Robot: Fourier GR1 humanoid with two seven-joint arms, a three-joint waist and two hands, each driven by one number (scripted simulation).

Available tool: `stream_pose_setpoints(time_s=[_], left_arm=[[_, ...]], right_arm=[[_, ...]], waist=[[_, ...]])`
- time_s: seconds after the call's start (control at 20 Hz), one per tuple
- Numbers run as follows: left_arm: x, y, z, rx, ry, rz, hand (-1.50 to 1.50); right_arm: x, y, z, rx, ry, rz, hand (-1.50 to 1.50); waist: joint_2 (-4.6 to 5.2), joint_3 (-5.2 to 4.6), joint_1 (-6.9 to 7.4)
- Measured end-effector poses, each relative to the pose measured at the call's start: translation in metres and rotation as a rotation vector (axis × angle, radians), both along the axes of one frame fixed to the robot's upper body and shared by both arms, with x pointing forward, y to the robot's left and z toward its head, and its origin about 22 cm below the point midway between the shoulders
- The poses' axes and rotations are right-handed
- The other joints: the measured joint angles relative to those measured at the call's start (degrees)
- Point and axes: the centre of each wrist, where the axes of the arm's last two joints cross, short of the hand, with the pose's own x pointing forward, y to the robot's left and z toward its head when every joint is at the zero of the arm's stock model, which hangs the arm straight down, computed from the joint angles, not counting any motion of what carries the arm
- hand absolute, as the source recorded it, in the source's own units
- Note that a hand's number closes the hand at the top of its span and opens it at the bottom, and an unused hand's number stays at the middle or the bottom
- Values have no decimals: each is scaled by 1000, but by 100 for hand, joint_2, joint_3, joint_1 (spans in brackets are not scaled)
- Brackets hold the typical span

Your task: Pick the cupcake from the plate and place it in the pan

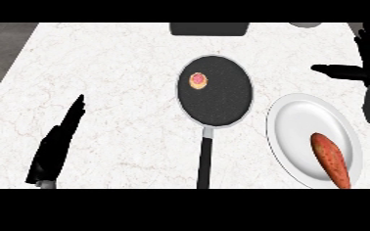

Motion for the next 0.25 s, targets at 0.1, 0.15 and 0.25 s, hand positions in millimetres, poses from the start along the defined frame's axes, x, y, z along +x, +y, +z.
stream_pose_setpoints(time_s=[0.1,0.15,0.25], left_arm=[[2,1,0,2,1,-3,0],[4,0,-2,3,3,-3,0],[1,1,-3,1,-1,-9,0]], right_arm=[[-8,-17,2,-3,-6,3,-150],[-11,-22,3,-10,-7,6,-150],[-19,-41,9,-16,-7,13,-150]], waist=[[5,1,11],[7,2,15],[11,2,31]])
